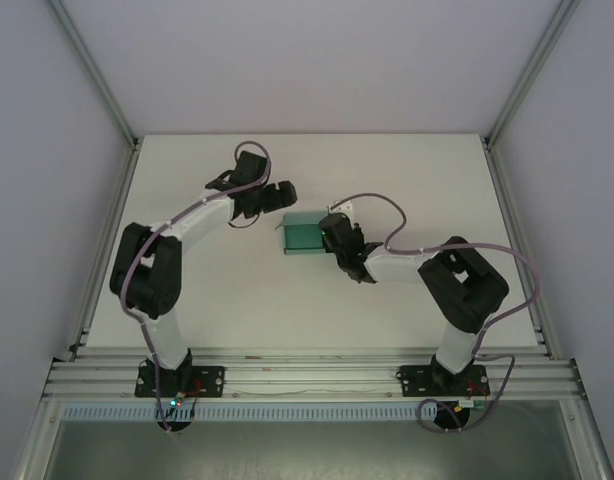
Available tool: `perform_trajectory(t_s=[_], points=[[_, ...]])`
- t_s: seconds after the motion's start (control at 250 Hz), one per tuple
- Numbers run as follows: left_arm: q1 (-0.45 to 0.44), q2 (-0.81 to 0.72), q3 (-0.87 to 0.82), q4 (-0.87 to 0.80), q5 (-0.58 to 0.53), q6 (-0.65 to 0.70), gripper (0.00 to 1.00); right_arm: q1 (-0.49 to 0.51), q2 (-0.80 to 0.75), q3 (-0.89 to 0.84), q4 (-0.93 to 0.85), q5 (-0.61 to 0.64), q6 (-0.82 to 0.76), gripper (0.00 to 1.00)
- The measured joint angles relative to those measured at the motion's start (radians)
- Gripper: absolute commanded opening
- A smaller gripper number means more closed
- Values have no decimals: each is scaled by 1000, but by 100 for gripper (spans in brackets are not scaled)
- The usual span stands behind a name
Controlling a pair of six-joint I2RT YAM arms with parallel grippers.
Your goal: Assemble paper box
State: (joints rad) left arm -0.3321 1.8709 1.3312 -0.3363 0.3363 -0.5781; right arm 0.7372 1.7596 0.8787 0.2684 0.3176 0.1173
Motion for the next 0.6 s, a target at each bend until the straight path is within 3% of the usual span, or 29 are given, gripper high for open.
perform_trajectory(t_s=[0.272, 0.6], points=[[-2, -4, -113, 93, 76, -13, 70, 29, -51, -53, -64, -3, 16, 43], [-2, -3, -195, 211, 157, -16, 63, 41, -297, -190, -227, -62, 153, 77]])
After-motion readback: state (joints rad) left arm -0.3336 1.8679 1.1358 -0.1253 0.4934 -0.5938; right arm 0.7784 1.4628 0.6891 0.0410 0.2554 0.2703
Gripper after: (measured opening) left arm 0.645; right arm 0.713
